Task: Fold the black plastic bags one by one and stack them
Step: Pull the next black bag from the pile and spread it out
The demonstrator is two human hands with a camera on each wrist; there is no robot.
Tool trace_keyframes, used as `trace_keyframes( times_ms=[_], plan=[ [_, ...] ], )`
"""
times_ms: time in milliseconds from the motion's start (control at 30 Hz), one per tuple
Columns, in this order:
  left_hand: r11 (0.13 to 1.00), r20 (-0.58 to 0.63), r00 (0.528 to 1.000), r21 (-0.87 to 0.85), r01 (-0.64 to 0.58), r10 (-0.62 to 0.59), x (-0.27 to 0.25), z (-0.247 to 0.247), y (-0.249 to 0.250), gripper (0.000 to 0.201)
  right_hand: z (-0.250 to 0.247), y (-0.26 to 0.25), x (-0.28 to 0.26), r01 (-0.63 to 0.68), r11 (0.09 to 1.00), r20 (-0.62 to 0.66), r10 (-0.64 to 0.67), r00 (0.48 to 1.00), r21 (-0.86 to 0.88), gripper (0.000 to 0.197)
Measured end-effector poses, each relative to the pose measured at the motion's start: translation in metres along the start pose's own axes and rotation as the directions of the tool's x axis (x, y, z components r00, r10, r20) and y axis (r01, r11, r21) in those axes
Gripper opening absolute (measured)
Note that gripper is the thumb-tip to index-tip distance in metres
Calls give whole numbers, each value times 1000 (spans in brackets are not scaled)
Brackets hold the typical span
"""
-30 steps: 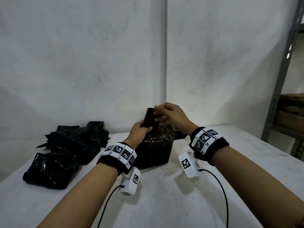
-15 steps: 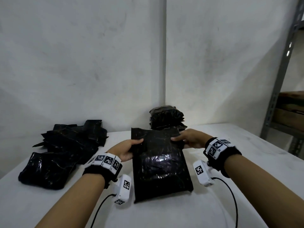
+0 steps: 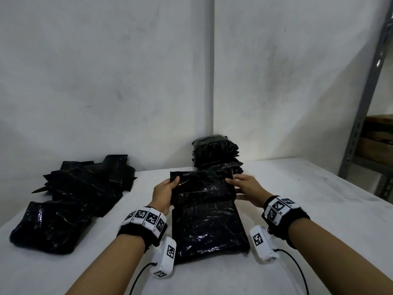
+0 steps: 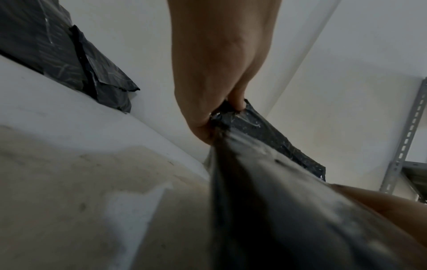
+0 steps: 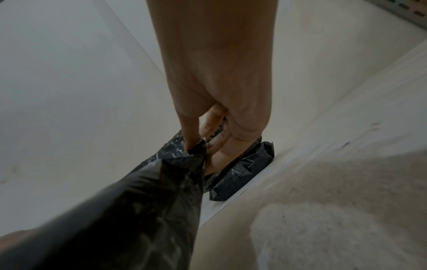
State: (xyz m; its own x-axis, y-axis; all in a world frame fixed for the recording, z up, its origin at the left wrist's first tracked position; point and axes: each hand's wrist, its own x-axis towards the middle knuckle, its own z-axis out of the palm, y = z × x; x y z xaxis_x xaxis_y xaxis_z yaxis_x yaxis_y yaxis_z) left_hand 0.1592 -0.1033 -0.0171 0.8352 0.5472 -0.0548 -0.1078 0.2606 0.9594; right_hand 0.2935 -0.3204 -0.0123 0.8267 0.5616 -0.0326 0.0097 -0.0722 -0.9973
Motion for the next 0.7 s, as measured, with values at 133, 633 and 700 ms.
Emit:
trace_keyframes(
  times_ms=[133, 633, 700],
  plan=[
    [999, 17, 999, 37, 28, -29, 0, 0, 1, 25, 2, -1, 3, 9, 999, -39, -7, 999, 39, 22],
    [992, -97, 988, 63, -114, 120, 12, -10, -3, 20, 2, -3, 9, 18, 986, -46, -10, 999, 169, 21],
    [992, -104, 988, 77, -103, 110, 13, -13, -3, 16, 0, -5, 8, -13, 961, -4, 14, 1000, 276, 10]
  ],
)
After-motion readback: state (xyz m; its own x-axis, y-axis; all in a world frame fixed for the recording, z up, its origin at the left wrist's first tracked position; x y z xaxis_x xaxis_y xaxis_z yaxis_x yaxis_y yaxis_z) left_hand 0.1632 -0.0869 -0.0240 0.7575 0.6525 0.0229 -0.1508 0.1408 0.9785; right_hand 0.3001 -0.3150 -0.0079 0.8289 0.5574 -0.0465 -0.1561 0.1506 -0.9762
